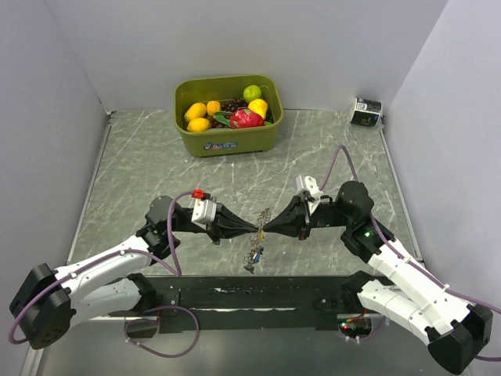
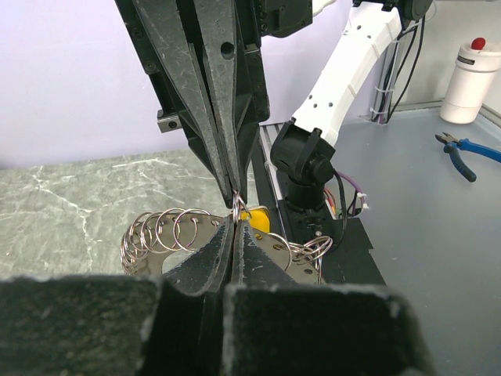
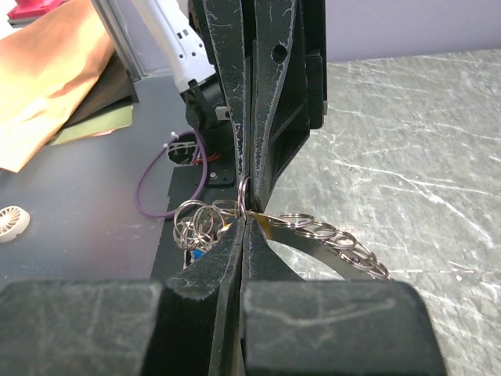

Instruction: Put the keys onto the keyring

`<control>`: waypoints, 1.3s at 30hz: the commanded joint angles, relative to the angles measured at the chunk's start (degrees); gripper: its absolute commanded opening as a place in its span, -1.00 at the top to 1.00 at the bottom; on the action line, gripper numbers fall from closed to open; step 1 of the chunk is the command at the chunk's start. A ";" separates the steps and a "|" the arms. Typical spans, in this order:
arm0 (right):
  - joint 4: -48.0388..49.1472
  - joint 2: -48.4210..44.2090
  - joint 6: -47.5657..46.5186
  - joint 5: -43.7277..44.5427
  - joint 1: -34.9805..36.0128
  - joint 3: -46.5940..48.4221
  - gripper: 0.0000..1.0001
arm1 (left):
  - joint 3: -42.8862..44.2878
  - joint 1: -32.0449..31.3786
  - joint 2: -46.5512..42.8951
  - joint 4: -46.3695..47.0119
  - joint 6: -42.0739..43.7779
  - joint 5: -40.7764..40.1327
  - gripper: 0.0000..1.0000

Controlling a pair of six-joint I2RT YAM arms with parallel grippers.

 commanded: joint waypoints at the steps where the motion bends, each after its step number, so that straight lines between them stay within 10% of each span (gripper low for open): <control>1: -0.59 -1.42 -0.94 0.46 -0.23 0.37 1.00 | 2.96 -0.01 -1.82 4.31 1.26 -0.51 0.98; 39: -4.81 0.69 -2.34 7.66 0.30 -0.51 0.89 | 2.96 0.43 -1.73 4.58 0.73 -0.86 0.98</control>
